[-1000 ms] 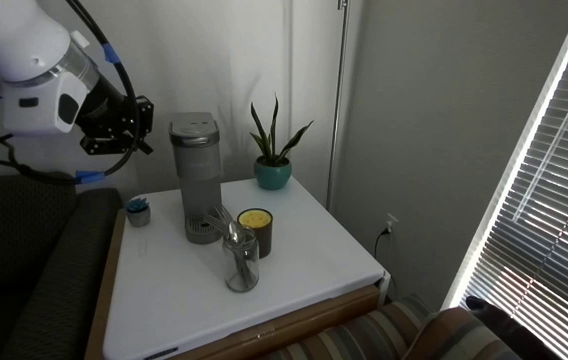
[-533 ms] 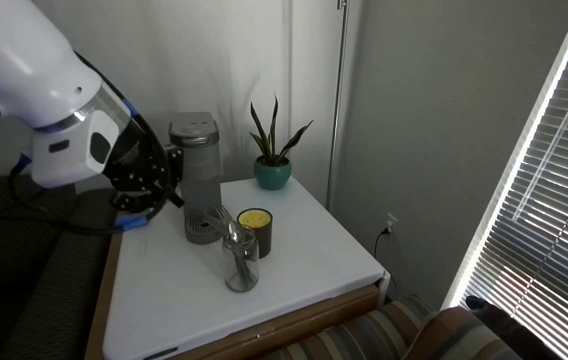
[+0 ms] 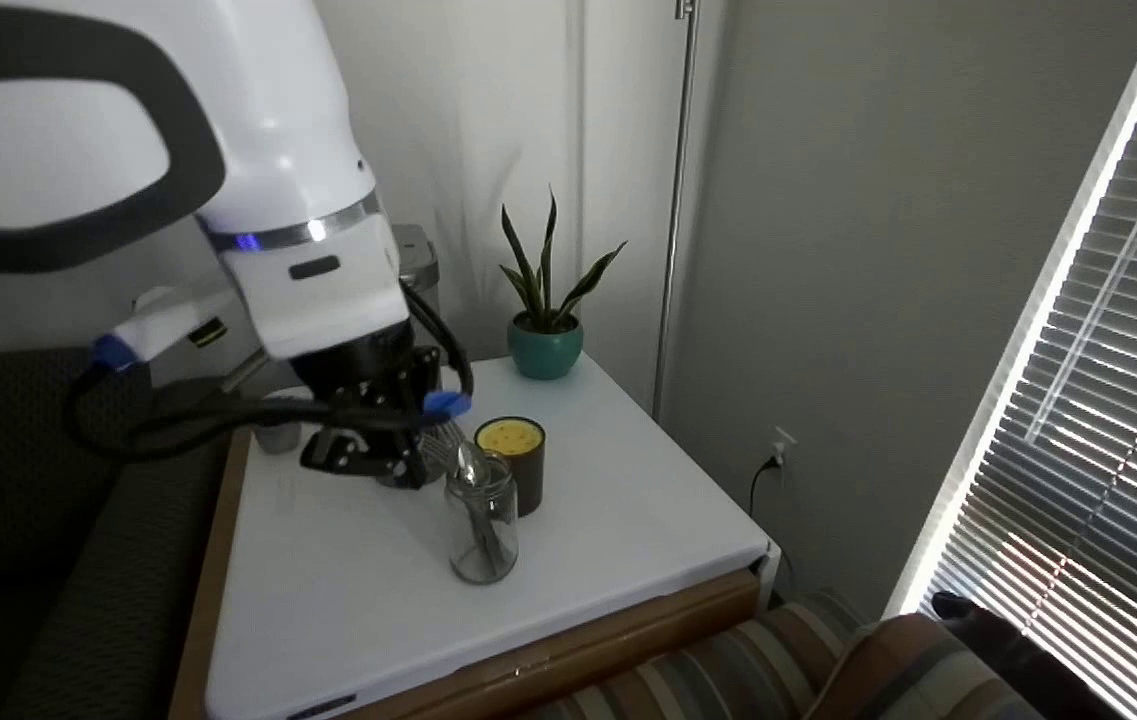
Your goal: Close the coffee maker
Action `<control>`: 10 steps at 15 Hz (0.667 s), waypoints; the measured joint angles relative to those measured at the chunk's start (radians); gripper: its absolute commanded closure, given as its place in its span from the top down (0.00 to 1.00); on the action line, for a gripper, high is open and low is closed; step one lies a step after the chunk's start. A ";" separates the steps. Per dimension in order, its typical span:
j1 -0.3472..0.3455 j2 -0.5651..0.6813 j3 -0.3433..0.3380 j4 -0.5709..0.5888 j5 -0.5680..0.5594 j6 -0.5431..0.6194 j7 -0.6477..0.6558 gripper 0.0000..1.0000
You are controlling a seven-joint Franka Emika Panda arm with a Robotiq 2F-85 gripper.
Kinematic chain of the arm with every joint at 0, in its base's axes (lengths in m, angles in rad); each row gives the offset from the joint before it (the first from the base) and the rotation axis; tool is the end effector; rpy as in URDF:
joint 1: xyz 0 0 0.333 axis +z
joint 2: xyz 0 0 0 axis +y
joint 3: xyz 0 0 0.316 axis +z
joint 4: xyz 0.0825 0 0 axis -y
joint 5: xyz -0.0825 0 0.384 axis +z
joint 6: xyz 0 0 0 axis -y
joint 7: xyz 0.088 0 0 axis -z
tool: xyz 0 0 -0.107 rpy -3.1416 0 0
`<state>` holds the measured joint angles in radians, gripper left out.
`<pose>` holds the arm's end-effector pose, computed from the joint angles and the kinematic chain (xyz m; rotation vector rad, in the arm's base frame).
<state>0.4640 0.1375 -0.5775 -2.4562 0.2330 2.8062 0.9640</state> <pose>0.4997 -0.0703 0.2753 -2.4110 1.7861 -0.3129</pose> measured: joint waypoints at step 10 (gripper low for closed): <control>-0.208 -0.150 0.314 0.484 -0.572 -0.797 -0.017 0.27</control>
<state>0.2565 -0.0121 -0.2633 -1.9718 -0.3388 2.0087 0.9467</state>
